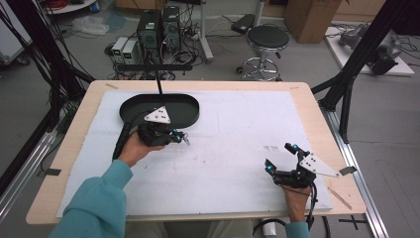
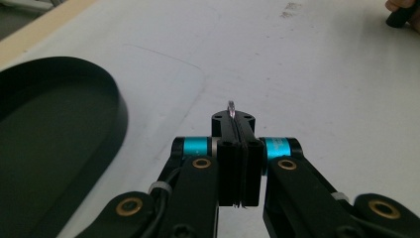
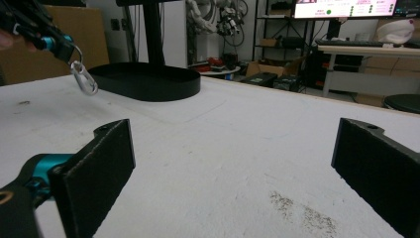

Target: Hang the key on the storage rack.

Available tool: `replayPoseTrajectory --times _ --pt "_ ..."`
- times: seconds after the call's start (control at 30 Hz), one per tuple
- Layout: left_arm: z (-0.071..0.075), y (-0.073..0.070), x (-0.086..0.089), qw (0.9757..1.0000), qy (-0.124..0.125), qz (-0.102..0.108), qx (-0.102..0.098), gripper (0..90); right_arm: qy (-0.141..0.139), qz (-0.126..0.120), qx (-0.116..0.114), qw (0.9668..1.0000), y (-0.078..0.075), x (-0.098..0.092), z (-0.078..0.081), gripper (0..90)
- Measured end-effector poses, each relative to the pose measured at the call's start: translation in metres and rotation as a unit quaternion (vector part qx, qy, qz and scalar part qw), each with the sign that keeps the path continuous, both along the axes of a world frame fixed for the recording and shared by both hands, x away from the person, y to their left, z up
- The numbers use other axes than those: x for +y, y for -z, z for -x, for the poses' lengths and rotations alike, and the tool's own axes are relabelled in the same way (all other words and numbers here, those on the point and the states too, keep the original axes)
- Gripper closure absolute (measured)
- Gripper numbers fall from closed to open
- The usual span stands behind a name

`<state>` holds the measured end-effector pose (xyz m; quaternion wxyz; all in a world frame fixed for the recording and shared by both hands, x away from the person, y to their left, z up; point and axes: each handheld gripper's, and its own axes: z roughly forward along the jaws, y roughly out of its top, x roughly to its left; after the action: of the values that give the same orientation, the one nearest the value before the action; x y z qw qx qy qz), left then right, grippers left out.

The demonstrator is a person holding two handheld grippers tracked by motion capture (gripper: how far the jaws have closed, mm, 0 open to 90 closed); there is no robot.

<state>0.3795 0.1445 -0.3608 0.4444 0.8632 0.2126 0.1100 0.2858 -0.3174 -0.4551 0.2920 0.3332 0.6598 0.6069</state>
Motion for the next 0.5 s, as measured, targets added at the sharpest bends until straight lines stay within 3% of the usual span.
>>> replayPoseTrajectory --times 0.23,0.5 --pt "-0.017 -0.040 0.025 0.9993 -0.019 -0.013 -0.028 88.7 -0.001 0.000 -0.003 1.0000 0.000 0.000 0.000 2.5" --pt "-0.049 -0.088 0.046 0.9973 -0.045 -0.032 -0.049 88.7 0.000 0.001 -0.005 1.0000 0.000 0.000 0.000 2.5"
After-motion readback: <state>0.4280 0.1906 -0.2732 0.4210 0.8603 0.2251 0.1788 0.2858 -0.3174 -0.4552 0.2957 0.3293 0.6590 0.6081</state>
